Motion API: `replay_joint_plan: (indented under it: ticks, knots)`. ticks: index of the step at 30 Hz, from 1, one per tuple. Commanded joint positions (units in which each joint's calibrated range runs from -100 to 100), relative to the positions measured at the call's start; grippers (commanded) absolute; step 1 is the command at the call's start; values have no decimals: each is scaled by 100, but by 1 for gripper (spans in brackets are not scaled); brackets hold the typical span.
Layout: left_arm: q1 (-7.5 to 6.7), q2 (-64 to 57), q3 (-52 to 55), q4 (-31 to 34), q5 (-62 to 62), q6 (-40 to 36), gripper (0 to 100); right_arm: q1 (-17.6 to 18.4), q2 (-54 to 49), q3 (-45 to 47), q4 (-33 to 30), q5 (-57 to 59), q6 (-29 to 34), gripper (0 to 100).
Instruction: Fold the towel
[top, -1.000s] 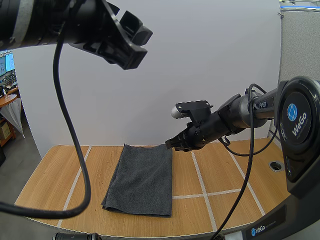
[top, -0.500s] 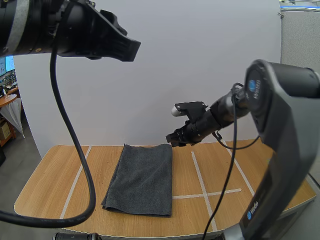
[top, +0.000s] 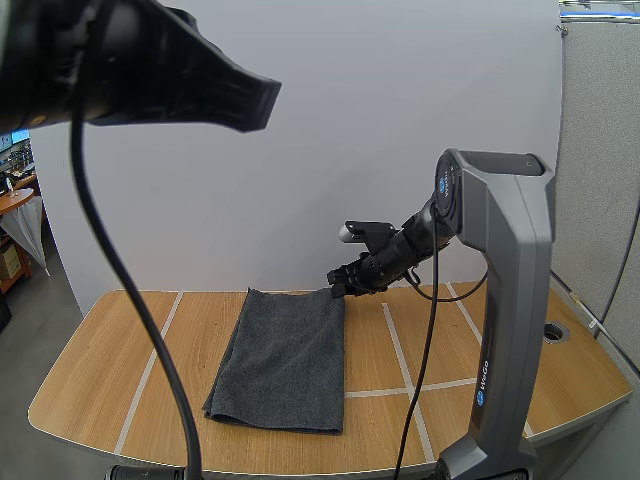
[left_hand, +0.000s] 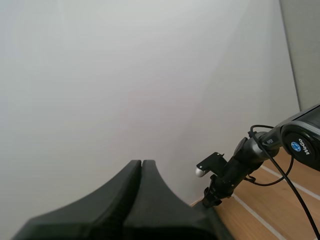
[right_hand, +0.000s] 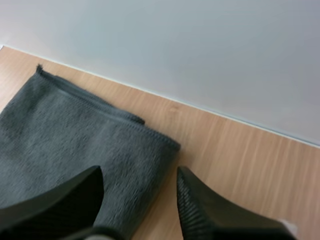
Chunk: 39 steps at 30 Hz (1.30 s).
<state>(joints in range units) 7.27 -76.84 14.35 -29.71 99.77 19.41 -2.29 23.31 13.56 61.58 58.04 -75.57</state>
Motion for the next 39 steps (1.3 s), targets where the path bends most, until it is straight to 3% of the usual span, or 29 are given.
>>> replay_joint_plan:
  ticks: [1, 11, 27, 33, 39]
  knots:
    - [2, -107, 254, 304, 23, -274, 0, -22, 173, -240, 62, 139, -64, 75]
    - [2, -559, 890, 286, -124, -328, 0, -22, 602, -712, 66, 525, -72, 75]
    - [-2, -589, 1355, 486, -523, -179, 0, 1, 1023, -718, 462, 856, -305, 75]
    - [-82, -589, 1941, 677, -953, -179, 0, 1, 1023, -718, 437, 888, -326, 75]
    - [-292, -589, 2192, 1715, -1902, -508, 0, 1, 1023, -718, 418, 913, -368, 70]
